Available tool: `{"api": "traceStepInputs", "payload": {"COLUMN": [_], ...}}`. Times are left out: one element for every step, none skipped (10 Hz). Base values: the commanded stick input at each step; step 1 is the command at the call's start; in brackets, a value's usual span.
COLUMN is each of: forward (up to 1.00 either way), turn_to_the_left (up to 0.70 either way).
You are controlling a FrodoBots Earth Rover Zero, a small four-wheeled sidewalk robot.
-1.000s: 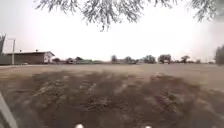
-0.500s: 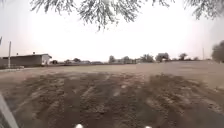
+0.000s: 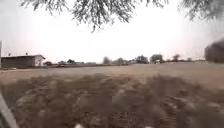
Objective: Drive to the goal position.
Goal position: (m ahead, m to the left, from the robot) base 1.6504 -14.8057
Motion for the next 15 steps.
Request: {"api": "traceStepInputs", "payload": {"forward": [0.0, 0.0, 0.0, 0.0, 0.0, 0.0, 0.0, 0.0, 0.0, 0.0, 0.0, 0.0, 0.0, 0.0, 0.0], "turn_to_the_left": [-0.5, -0.5, -0.5, -0.5, -0.5, -0.5, -0.5, -0.5, -0.5, -0.5, -0.5, -0.5, -0.5, -0.5, -0.5]}}
